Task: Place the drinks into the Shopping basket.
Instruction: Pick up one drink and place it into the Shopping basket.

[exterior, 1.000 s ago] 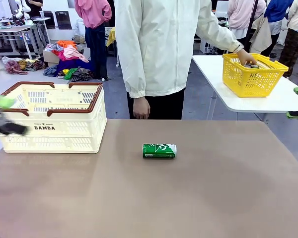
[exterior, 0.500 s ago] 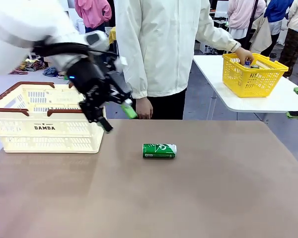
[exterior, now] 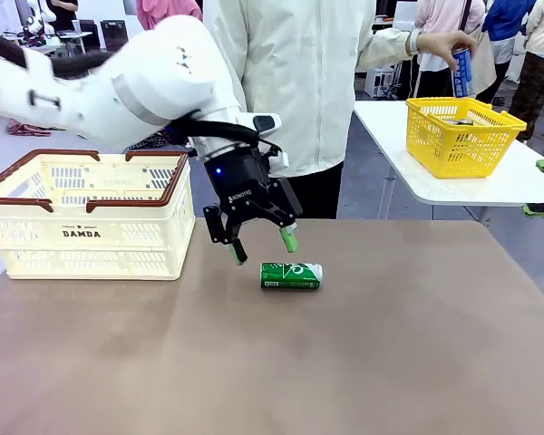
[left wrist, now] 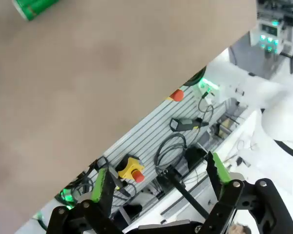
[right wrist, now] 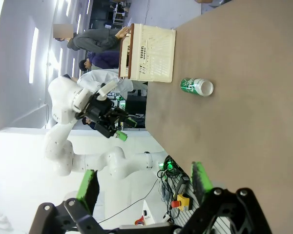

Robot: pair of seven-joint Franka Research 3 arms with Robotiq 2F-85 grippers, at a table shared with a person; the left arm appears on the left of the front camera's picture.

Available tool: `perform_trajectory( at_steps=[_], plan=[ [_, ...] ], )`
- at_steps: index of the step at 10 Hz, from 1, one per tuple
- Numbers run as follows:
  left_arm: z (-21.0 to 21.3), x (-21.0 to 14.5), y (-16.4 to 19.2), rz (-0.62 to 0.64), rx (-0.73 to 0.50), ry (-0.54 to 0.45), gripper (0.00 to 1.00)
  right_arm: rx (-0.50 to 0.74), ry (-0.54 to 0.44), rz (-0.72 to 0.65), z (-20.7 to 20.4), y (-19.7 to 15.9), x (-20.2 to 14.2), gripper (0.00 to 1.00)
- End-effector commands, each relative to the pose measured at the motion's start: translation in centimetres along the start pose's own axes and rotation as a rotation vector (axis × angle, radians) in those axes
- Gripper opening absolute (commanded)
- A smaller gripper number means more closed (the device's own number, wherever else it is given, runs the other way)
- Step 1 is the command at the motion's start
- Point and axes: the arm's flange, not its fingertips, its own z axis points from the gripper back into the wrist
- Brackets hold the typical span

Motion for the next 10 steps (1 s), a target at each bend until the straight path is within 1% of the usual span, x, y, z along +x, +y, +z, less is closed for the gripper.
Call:
perform_trajectory(
  at_steps=[1,2,3,4,5,6,7,8,9,10],
  plan=[
    [3.9,-0.7,3.0,-0.281,-0.207,0.184,1.0,0.004,0.003,0.004,-0.1,0.3,0.0,1.0],
    [9.5,-5.4,7.0,-0.321,-0.305,0.056,1.0,0.004,0.003,0.004,-0.1,0.3,0.0,1.0],
    [14.3,-10.8,10.7,-0.316,-0.37,-0.076,1.0,0.004,0.003,0.004,-0.1,0.3,0.0,1.0],
    [17.5,-15.2,14.0,-0.278,-0.39,-0.19,1.0,0.004,0.003,0.004,-0.1,0.3,0.0,1.0],
    [19.1,-18.7,16.6,-0.291,-0.446,-0.203,1.0,0.004,0.003,0.004,-0.1,0.3,0.0,1.0],
    [20.3,-22.2,19.6,-0.33,-0.512,-0.214,1.0,0.004,0.003,0.004,-0.1,0.3,0.0,1.0],
    [21.4,-25.9,22.6,-0.341,-0.569,-0.267,1.0,0.004,0.003,0.004,-0.1,0.3,0.0,1.0],
    [21.3,-27.5,23.5,-0.378,-0.59,-0.232,1.0,0.004,0.003,0.004,-0.1,0.3,0.0,1.0],
    [20.8,-28.4,24.1,-0.402,-0.601,-0.224,1.0,0.004,0.003,0.004,-0.1,0.3,0.0,1.0],
    [20.5,-28.6,24.6,-0.409,-0.621,-0.235,1.0,0.004,0.003,0.004,-0.1,0.3,0.0,1.0]
  ],
)
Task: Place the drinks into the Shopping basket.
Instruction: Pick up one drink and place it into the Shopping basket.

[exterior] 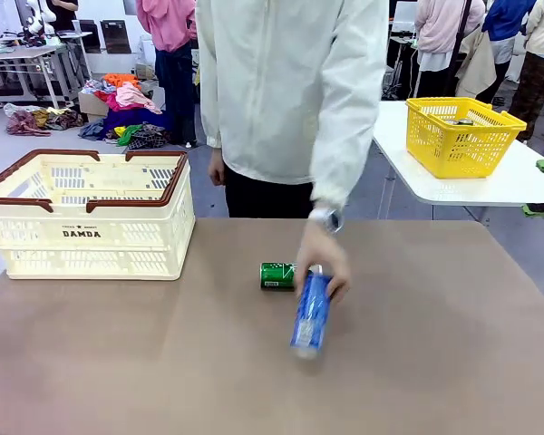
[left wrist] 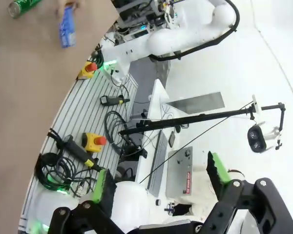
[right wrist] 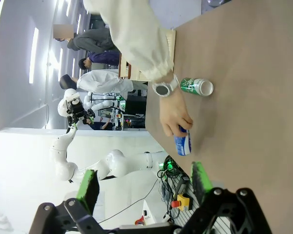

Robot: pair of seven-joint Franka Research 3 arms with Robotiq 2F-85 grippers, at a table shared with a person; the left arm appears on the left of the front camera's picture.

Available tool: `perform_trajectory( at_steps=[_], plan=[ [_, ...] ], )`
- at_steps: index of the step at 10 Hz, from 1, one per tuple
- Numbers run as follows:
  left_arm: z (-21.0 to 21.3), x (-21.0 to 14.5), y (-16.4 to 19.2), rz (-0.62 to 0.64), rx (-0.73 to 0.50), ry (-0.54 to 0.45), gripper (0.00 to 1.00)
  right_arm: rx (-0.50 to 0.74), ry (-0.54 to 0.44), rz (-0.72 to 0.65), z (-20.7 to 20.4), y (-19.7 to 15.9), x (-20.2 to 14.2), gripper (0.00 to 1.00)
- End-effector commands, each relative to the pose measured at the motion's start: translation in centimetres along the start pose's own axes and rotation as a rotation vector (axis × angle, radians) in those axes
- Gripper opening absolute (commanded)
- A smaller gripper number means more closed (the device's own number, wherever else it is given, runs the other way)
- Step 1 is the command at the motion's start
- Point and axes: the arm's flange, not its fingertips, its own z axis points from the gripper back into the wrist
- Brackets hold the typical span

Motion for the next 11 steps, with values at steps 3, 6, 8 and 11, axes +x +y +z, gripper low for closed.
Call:
perform_trajectory(
  at_steps=[3,6,8,11],
  plan=[
    [-4.6,6.0,0.3,0.055,0.073,0.088,1.0,0.004,0.003,0.005,-0.1,0.3,0.0,1.0],
    [-6.7,10.7,1.1,0.105,0.083,0.181,1.0,0.004,0.003,0.005,-0.1,0.3,0.0,1.0],
    [-2.5,7.1,2.1,0.134,0.021,0.062,1.0,0.004,0.003,0.005,-0.1,0.3,0.0,1.0],
    [-0.7,3.3,2.2,0.137,0.001,-0.09,1.0,0.004,0.003,0.005,-0.1,0.3,0.0,1.0]
  ],
)
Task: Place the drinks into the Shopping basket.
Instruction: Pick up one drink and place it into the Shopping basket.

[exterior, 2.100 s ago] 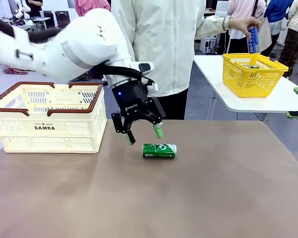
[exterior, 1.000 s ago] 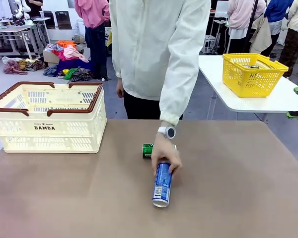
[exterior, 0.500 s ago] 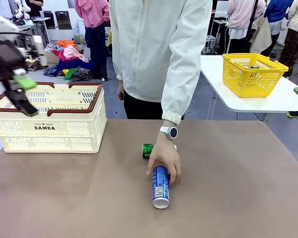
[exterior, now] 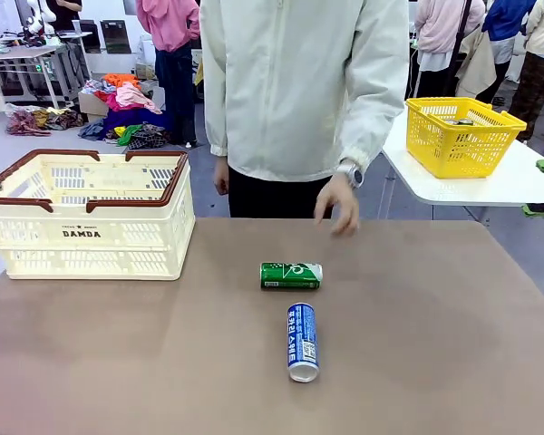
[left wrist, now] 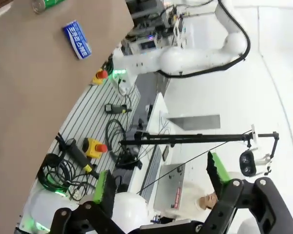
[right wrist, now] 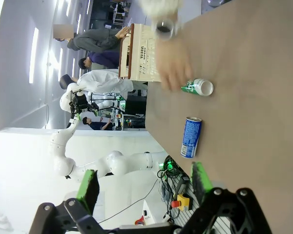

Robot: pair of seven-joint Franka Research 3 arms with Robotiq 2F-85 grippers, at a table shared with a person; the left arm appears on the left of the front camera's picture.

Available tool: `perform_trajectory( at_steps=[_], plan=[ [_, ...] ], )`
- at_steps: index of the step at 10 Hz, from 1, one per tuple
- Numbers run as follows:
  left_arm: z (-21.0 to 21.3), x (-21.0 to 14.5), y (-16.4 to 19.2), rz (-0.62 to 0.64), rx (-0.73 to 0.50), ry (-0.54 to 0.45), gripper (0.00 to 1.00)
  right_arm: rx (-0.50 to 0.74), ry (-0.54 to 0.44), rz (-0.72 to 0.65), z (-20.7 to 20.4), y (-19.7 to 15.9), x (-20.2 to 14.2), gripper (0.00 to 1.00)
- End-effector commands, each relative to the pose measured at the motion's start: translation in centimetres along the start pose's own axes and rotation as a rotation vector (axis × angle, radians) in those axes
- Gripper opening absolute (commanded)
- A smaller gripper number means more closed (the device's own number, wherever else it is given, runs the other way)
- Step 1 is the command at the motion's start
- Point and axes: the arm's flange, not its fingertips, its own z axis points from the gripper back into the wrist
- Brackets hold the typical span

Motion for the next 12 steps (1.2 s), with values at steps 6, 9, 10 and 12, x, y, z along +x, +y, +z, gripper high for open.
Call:
perform_trajectory(
  at_steps=[6,9,10,12],
  plan=[
    [-18.4,12.5,-6.2,0.078,0.468,0.094,1.0,0.004,0.003,0.005,-0.1,0.3,0.0,1.0],
    [-30.0,17.7,-8.2,0.207,0.715,0.166,1.0,0.004,0.003,0.005,-0.1,0.3,0.0,1.0],
    [-33.5,19.4,-8.4,0.253,0.762,0.211,1.0,0.004,0.003,0.005,-0.1,0.3,0.0,1.0],
    [-39.6,23.0,-8.0,0.333,0.846,0.195,1.0,0.004,0.003,0.005,-0.1,0.3,0.0,1.0]
  ],
)
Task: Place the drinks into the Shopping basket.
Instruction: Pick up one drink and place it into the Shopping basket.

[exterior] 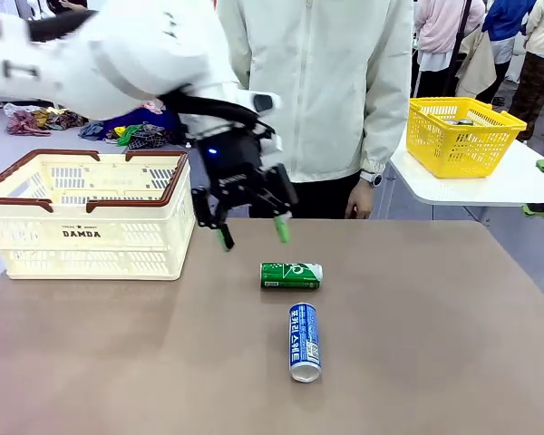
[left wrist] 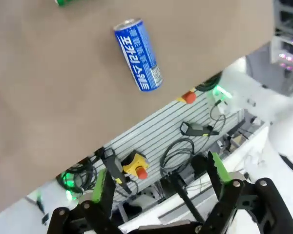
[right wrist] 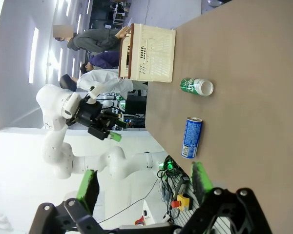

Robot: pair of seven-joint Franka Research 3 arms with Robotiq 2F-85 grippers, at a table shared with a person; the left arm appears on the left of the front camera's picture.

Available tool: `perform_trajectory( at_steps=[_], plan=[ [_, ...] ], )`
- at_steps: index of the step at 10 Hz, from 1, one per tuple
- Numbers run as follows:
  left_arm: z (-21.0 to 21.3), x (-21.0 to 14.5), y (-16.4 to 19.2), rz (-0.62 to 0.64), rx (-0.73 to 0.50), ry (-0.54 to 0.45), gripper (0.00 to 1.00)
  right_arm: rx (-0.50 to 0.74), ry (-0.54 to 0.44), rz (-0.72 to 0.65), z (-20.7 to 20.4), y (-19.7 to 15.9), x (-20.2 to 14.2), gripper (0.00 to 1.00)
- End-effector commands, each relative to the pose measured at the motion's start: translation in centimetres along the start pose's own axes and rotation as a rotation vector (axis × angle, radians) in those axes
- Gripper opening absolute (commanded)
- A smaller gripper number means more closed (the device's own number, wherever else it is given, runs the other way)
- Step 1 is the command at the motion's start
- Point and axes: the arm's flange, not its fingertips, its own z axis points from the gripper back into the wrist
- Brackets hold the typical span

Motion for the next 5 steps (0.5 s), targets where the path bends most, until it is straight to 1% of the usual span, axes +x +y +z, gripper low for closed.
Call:
perform_trajectory(
  at_steps=[1,2,3,4,5],
  plan=[
    [-0.3,4.7,-3.0,0.056,0.074,-0.016,1.0,0.004,0.003,0.004,-0.1,0.3,0.0,1.0],
    [-1.1,5.8,-3.3,-0.017,0.098,-0.151,1.0,0.004,0.003,0.004,-0.1,0.3,0.0,1.0],
    [-1.8,6.8,-2.9,-0.033,0.123,-0.21,1.0,0.004,0.003,0.004,-0.1,0.3,0.0,1.0],
    [-2.5,7.1,-2.7,-0.015,0.174,-0.2,1.0,0.004,0.003,0.004,-0.1,0.3,0.0,1.0],
    [-1.8,6.6,-2.6,-0.054,0.161,-0.176,1.0,0.004,0.003,0.004,-0.1,0.3,0.0,1.0]
  ],
)
